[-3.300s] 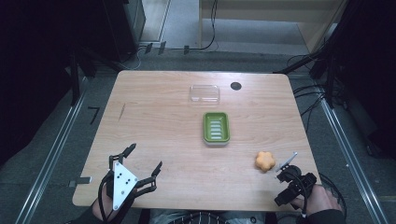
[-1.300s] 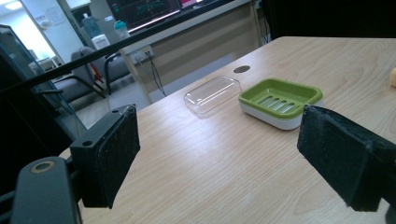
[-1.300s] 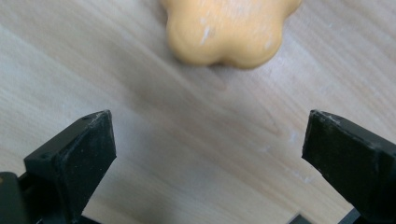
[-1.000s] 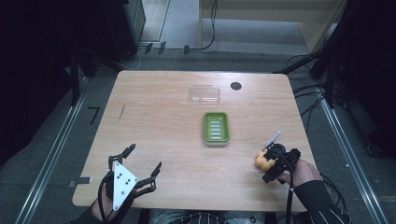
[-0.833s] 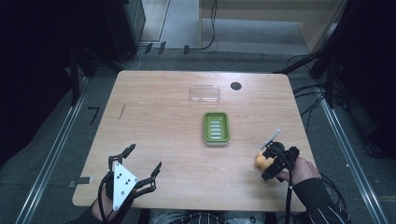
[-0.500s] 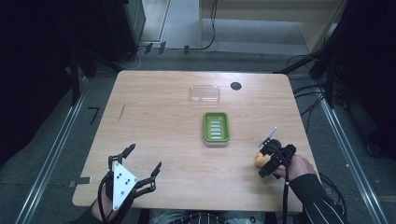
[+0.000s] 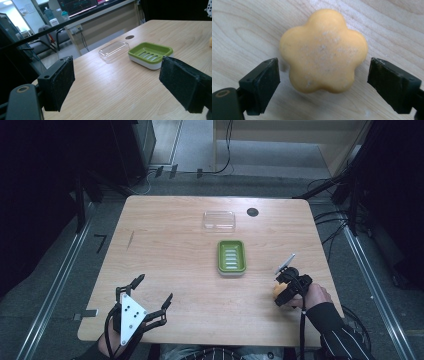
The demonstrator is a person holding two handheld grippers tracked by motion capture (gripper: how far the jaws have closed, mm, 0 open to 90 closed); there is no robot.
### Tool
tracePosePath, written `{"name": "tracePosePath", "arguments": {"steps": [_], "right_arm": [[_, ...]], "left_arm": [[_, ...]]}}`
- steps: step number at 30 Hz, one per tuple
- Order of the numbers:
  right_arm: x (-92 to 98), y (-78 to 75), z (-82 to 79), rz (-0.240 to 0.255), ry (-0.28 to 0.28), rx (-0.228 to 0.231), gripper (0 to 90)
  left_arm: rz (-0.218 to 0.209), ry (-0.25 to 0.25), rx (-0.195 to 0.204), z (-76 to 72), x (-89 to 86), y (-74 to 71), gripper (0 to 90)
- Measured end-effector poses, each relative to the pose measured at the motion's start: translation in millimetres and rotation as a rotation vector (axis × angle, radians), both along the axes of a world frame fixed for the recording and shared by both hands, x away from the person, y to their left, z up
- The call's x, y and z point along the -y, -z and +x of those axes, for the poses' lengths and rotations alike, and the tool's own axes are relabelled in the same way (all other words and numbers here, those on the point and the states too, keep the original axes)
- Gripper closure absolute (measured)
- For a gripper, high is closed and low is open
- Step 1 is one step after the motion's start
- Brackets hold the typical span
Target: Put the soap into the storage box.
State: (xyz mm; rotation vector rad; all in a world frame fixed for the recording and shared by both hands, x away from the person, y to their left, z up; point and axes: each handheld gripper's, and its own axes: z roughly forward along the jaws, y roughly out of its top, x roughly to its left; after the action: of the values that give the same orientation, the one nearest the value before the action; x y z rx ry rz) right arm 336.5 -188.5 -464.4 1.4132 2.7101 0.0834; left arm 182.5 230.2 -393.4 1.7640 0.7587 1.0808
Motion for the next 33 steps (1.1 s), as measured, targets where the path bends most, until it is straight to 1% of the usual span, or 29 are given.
{"name": "tracePosePath", "arguments": {"steps": [2,4,6,7,8,9,11,13,15,18,22,25,28,29,30,31,33], "right_arm": [[-0.7,0.1,0.3,-0.004,0.005,0.004,15.3],[-0.4,-0.2,0.4,-0.008,0.005,0.013,23.1],[0.5,0.1,0.6,-0.007,0.003,0.014,26.8],[0.9,0.0,0.4,-0.005,0.000,0.000,30.2],[0.9,0.9,0.2,-0.001,-0.001,0.000,31.1],[-0.1,1.1,-0.4,-0.002,0.005,-0.007,34.9],[-0.7,2.0,-0.6,-0.002,-0.002,-0.006,35.7],[-0.9,2.4,-1.2,-0.007,-0.008,-0.015,39.3],[-0.6,1.9,-2.0,-0.005,-0.002,-0.016,39.8],[0.0,2.3,-2.3,-0.001,-0.005,-0.009,40.0],[-1.0,1.6,-3.7,-0.009,-0.014,-0.004,40.2],[0.7,1.9,-3.5,0.000,-0.021,0.001,40.2],[-0.6,1.3,-4.4,-0.006,-0.020,0.003,40.2],[-0.4,1.5,-4.2,-0.004,-0.030,0.009,40.2],[-0.9,0.7,-4.7,-0.005,-0.024,0.009,40.2],[-0.8,0.4,-4.8,-0.005,-0.033,0.015,40.2],[-1.1,-1.3,-5.4,-0.006,-0.033,0.020,40.2]], "left_arm": [[-0.002,0.000,0.000,-0.2,-0.1,0.0,13.5],[-0.006,-0.003,0.002,-0.1,-0.3,0.0,13.5],[-0.006,-0.002,0.002,-0.2,-0.2,0.0,13.5],[-0.004,0.000,0.001,-0.2,-0.2,0.0,13.5],[-0.004,-0.001,0.002,-0.2,-0.2,0.0,13.5],[-0.004,-0.001,0.001,-0.2,-0.2,0.0,13.5],[-0.006,-0.001,0.002,-0.3,-0.3,-0.1,13.5],[-0.006,-0.002,0.002,-0.4,-0.2,0.0,13.5],[-0.004,0.001,0.003,-0.4,-0.2,-0.1,13.5],[-0.005,0.000,0.003,-0.6,-0.2,-0.1,13.5],[-0.005,0.000,0.004,-0.6,-0.3,-0.1,13.5],[-0.005,0.001,0.004,-0.7,-0.2,-0.1,13.5],[-0.006,-0.001,0.003,-0.5,-0.1,-0.1,13.5],[-0.007,-0.001,0.004,-0.5,-0.1,0.0,13.5],[-0.007,-0.001,0.003,-0.5,-0.1,-0.1,13.5],[-0.007,-0.001,0.004,-0.5,-0.2,0.0,13.5],[-0.008,-0.001,0.004,-0.6,-0.3,-0.1,13.5]]}}
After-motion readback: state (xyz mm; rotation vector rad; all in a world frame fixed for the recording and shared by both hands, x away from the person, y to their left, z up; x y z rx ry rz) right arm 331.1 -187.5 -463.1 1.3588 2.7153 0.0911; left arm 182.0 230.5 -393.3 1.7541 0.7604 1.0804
